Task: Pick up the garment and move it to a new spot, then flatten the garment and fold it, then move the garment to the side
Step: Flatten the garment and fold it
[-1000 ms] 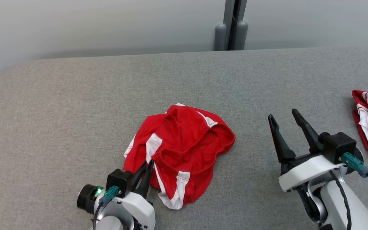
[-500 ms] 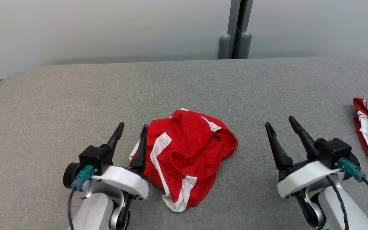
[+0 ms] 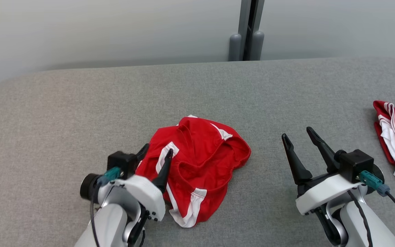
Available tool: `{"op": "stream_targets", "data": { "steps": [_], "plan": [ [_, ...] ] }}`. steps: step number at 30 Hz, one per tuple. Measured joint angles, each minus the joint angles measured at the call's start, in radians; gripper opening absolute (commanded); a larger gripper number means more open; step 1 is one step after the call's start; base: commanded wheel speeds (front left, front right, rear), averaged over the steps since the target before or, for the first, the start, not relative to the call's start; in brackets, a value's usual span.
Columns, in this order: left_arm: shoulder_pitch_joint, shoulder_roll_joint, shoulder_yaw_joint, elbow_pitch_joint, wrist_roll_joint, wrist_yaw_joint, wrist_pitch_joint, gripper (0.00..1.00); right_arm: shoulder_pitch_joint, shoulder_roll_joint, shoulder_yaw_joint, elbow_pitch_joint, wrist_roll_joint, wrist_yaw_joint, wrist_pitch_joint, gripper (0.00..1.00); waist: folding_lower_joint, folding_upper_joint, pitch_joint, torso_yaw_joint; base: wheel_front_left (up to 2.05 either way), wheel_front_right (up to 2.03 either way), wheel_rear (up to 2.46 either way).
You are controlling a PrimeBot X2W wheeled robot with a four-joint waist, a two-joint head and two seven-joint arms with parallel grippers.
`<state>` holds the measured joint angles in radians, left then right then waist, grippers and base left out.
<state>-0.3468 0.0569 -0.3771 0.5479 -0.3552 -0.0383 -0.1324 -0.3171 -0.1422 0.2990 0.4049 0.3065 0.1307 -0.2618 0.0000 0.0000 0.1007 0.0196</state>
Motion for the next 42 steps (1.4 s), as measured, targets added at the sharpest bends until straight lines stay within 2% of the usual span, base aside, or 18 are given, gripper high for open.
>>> {"op": "stream_targets", "data": {
  "steps": [4, 10, 24, 29, 30, 31, 32, 33, 34, 39, 42],
  "plan": [
    [-0.063, 0.010, -0.027, 0.040, 0.003, -0.018, 0.097, 1.00, 0.000, -0.003, 0.001, 0.001, 0.000, 0.000, 0.000, 1.00, 0.0000, 0.0000, 0.017, -0.007, 0.00, 0.00, 0.00],
    [-0.132, 0.029, -0.053, 0.085, 0.015, -0.031, 0.179, 1.00, -0.007, -0.001, 0.001, -0.002, 0.002, 0.000, 0.000, 1.00, 0.0000, 0.0000, 0.041, -0.025, 0.00, 0.00, 0.00],
    [-0.154, 0.052, -0.113, 0.097, -0.013, -0.075, 0.247, 0.99, -0.008, 0.009, -0.019, -0.001, 0.002, 0.000, 0.000, 1.00, 0.0000, 0.0000, 0.055, -0.031, 0.00, 0.00, 0.00],
    [-0.152, 0.060, -0.144, 0.078, -0.036, -0.084, 0.283, 0.91, -0.008, 0.011, -0.021, 0.002, 0.001, 0.000, 0.000, 1.00, 0.0000, 0.0000, 0.055, -0.024, 0.00, 0.00, 0.00],
    [-0.152, 0.062, -0.150, 0.075, -0.044, -0.084, 0.288, 0.86, -0.008, 0.012, -0.021, 0.003, 0.000, 0.000, 0.000, 1.00, 0.0000, 0.0000, 0.056, -0.023, 0.00, 0.00, 0.00],
    [-0.152, 0.063, -0.157, 0.072, -0.048, -0.084, 0.292, 0.76, -0.008, 0.012, -0.020, 0.003, 0.000, 0.000, 0.000, 1.00, 0.0000, 0.0000, 0.056, -0.022, 0.00, 0.00, 0.00],
    [-0.152, 0.064, -0.163, 0.067, -0.055, -0.085, 0.300, 0.49, -0.008, 0.012, -0.019, 0.003, 0.000, 0.000, 0.000, 1.00, 0.0000, 0.0000, 0.056, -0.022, 0.00, 0.00, 0.00],
    [-0.151, 0.064, -0.170, 0.061, -0.064, -0.086, 0.305, 0.39, -0.008, 0.012, -0.018, 0.004, 0.000, 0.000, 0.000, 1.00, 0.0000, 0.0000, 0.057, -0.022, 0.00, 0.00, 0.00],
    [-0.151, 0.064, -0.176, 0.055, -0.070, -0.088, 0.308, 0.00, -0.008, 0.012, -0.017, 0.004, 0.000, 0.000, 0.000, 1.00, 0.0000, 0.0000, 0.057, -0.021, 0.00, 0.00, 0.00],
    [-0.151, 0.078, -0.186, 0.035, -0.096, -0.090, 0.310, 0.00, -0.009, 0.012, -0.017, 0.008, 0.000, 0.000, 0.000, 1.00, 0.0000, 0.0000, 0.055, -0.020, 0.00, 0.00, 0.00],
    [-0.151, 0.087, -0.162, 0.013, -0.103, -0.078, 0.266, 0.00, -0.009, 0.012, -0.018, 0.012, 0.000, 0.000, 0.000, 1.00, 0.0000, 0.0000, 0.049, -0.018, 0.00, 0.00, 0.00]
  ]
}}
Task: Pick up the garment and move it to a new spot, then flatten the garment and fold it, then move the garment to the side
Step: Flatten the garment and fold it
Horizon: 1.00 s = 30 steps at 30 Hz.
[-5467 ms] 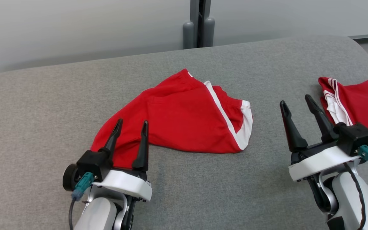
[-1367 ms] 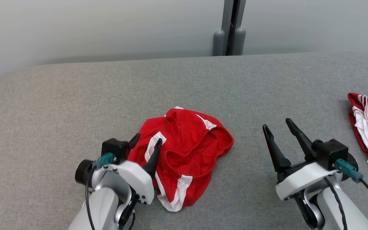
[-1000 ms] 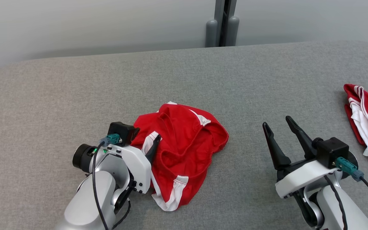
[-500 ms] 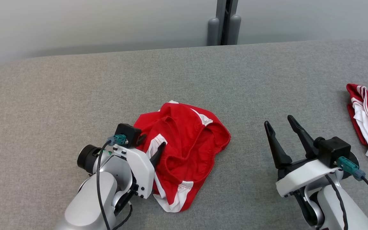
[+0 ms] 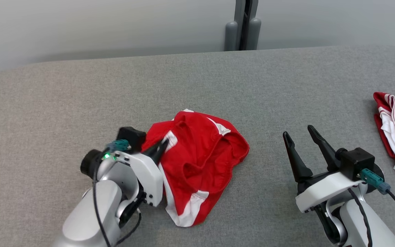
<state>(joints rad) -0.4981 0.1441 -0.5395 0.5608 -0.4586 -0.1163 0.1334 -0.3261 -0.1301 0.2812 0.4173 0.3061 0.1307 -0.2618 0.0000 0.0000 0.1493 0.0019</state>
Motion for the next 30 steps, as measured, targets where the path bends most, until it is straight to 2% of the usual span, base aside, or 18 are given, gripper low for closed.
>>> {"op": "stream_targets", "data": {
  "steps": [5, 8, 10, 18, 20, 21, 22, 23, 24, 27, 30],
  "plan": [
    [-0.002, 0.000, 0.077, -0.068, -0.021, 0.049, -0.154, 0.00, 0.005, 0.000, -0.012, 0.006, 0.000, 0.000, 0.000, 1.00, 0.0000, 0.0000, -0.017, 0.010, 0.00, 0.00, 0.00],
    [-0.004, -0.006, 0.132, -0.117, -0.026, 0.087, -0.296, 0.00, 0.010, 0.001, -0.016, 0.006, -0.004, 0.000, 0.000, 1.00, 0.0000, 0.0000, -0.029, 0.025, 0.00, 0.00, 0.00],
    [-0.003, -0.012, 0.171, -0.132, -0.026, 0.123, -0.351, 0.00, 0.012, 0.004, -0.010, 0.007, -0.006, 0.000, 0.000, 1.00, 0.0000, 0.0000, -0.037, 0.036, 0.00, 0.00, 0.00],
    [0.130, -0.014, 0.309, -0.058, -0.069, 0.281, -0.384, 0.00, 0.020, 0.018, 0.010, 0.013, -0.006, 0.000, 0.000, 1.00, 0.0000, 0.0000, -0.066, 0.067, 0.00, 0.00, 0.00],
    [0.171, -0.015, 0.334, -0.030, -0.087, 0.306, -0.385, 0.00, 0.023, 0.019, 0.012, 0.013, -0.006, 0.000, 0.000, 1.00, 0.0000, 0.0000, -0.068, 0.071, 0.00, 0.00, 0.00],
    [0.192, -0.017, 0.335, -0.009, -0.090, 0.313, -0.380, 0.11, 0.025, 0.020, 0.013, 0.014, -0.006, 0.000, 0.000, 1.00, 0.0000, 0.0000, -0.069, 0.073, 0.00, 0.00, 0.00],
    [0.212, -0.021, 0.332, 0.016, -0.095, 0.316, -0.363, 0.64, 0.027, 0.019, 0.012, 0.014, -0.006, 0.000, 0.000, 1.00, 0.0000, 0.0000, -0.070, 0.075, 0.00, 0.00, 0.00],
    [0.232, -0.027, 0.332, 0.036, -0.100, 0.318, -0.360, 0.64, 0.029, 0.017, 0.013, 0.016, -0.006, 0.000, 0.000, 1.00, 0.0000, 0.0000, -0.071, 0.078, 0.00, 0.00, 0.00],
    [0.246, -0.030, 0.331, 0.052, -0.105, 0.321, -0.359, 1.00, 0.030, 0.016, 0.014, 0.017, -0.006, 0.000, 0.000, 1.00, 0.0000, 0.0000, -0.072, 0.081, 0.00, 0.00, 0.00],
    [0.251, -0.032, 0.342, 0.065, -0.113, 0.317, -0.372, 1.00, 0.034, 0.014, 0.020, 0.017, -0.006, 0.000, 0.000, 1.00, 0.0000, 0.0000, -0.076, 0.087, 0.00, 0.00, 0.00],
    [0.242, -0.036, 0.379, -0.006, -0.109, 0.288, -0.392, 1.00, 0.040, 0.000, 0.032, -0.016, -0.006, 0.000, 0.000, 1.00, 0.0000, 0.0000, -0.078, 0.098, 0.00, 0.00, 0.00]
  ]
}}
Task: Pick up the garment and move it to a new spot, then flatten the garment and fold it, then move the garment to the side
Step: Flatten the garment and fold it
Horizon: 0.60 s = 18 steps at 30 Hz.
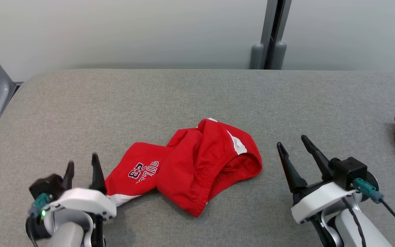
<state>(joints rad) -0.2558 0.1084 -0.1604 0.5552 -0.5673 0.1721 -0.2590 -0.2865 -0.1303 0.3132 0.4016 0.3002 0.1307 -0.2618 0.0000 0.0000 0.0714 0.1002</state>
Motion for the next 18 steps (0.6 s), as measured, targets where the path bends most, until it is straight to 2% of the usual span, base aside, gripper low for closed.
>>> {"op": "stream_targets", "data": {
  "steps": [2, 3, 7, 9, 13, 18],
  "plan": [
    [-0.001, -0.002, 0.028, -0.093, 0.044, -0.017, -0.001, 1.00, 0.007, -0.007, 0.028, -0.025, 0.008, 0.000, 0.000, 1.00, 0.0000, 0.0000, -0.001, 0.004, 0.00, 0.00, 0.00],
    [-0.001, -0.002, 0.028, -0.093, 0.044, -0.017, -0.001, 1.00, 0.007, -0.007, 0.028, -0.025, 0.008, 0.000, 0.000, 1.00, 0.0000, 0.0000, -0.001, 0.004, 0.00, 0.00, 0.00],
    [0.019, -0.021, 0.071, -0.301, 0.170, -0.065, -0.003, 1.00, 0.038, -0.036, 0.121, -0.078, 0.045, 0.000, 0.000, 1.00, 0.0000, 0.0000, -0.003, 0.009, 0.00, 0.00, 0.00],
    [0.056, -0.035, 0.085, -0.358, 0.216, -0.084, -0.002, 1.00, 0.055, -0.051, 0.164, -0.097, 0.062, 0.000, 0.000, 1.00, 0.0000, 0.0000, -0.003, 0.010, 0.00, 0.00, 0.00],
    [0.103, -0.053, 0.111, -0.420, 0.260, -0.107, -0.003, 1.00, 0.071, -0.073, 0.225, -0.109, 0.074, 0.000, 0.000, 1.00, 0.0000, 0.0000, -0.001, 0.012, 0.00, 0.00, 0.00],
    [0.126, -0.058, 0.107, -0.422, 0.269, -0.122, -0.003, 1.00, 0.073, -0.087, 0.297, -0.110, 0.093, 0.000, 0.000, 1.00, 0.0000, 0.0000, 0.000, 0.026, 0.00, 0.00, 0.00]
  ]
}}
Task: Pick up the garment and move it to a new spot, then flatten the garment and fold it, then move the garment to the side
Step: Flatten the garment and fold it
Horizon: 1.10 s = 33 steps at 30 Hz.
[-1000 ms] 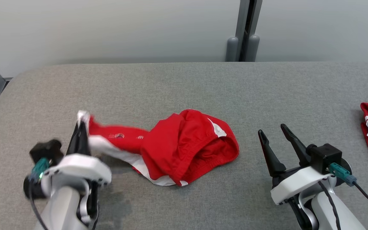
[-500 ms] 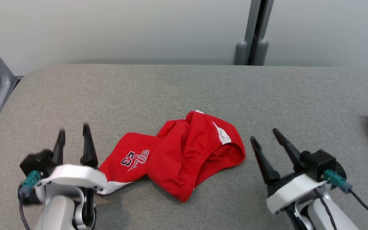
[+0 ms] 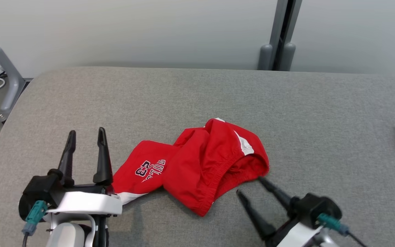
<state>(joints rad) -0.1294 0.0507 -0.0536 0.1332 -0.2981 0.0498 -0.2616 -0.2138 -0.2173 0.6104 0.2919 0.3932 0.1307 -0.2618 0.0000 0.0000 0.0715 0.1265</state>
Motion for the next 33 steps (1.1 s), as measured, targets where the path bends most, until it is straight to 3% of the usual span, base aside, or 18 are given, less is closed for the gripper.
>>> {"op": "stream_targets", "data": {
  "steps": [8, 20, 21, 22, 23, 29, 33],
  "plan": [
    [-0.002, -0.001, -0.052, 0.008, -0.014, 0.005, 0.000, 1.00, -0.030, -0.009, 0.241, 0.076, 0.169, 0.000, 0.028, 1.00, 0.0000, 0.0000, 0.013, 0.048, 0.00, 0.00, 0.00],
    [-0.003, -0.001, -0.075, 0.008, -0.021, 0.021, 0.000, 1.00, -0.126, 0.002, 0.344, 0.194, 0.332, 0.000, 0.012, 1.00, 0.0000, 0.0001, 0.032, 0.140, 0.00, 0.00, 0.00],
    [-0.002, -0.001, -0.075, 0.008, -0.022, 0.021, 0.000, 1.00, -0.133, 0.004, 0.344, 0.206, 0.338, 0.000, 0.010, 0.66, 0.0000, 0.0000, 0.032, 0.146, 0.00, 0.00, 0.00],
    [-0.002, -0.001, -0.072, 0.008, -0.022, 0.022, 0.000, 1.00, -0.138, 0.005, 0.344, 0.214, 0.338, 0.000, 0.008, 0.23, 0.0000, 0.0001, 0.033, 0.150, 0.00, 0.00, 0.00],
    [-0.002, -0.001, -0.072, 0.007, -0.022, 0.022, 0.000, 1.00, -0.143, 0.008, 0.343, 0.223, 0.338, 0.000, 0.006, 0.00, -0.0001, 0.0001, 0.033, 0.153, 0.00, 0.00, 0.00],
    [0.001, -0.001, -0.064, 0.004, -0.028, 0.026, 0.000, 1.00, -0.157, 0.013, 0.325, 0.237, 0.332, 0.000, 0.002, 0.00, 0.0000, 0.0001, 0.031, 0.146, 0.00, 0.00, 0.00],
    [0.002, -0.001, -0.063, 0.002, -0.030, 0.027, 0.000, 1.00, -0.162, -0.028, 0.270, 0.205, 0.330, 0.000, 0.000, 0.00, 0.0000, 0.0000, 0.027, 0.122, 0.00, 0.00, 0.00]
  ]
}}
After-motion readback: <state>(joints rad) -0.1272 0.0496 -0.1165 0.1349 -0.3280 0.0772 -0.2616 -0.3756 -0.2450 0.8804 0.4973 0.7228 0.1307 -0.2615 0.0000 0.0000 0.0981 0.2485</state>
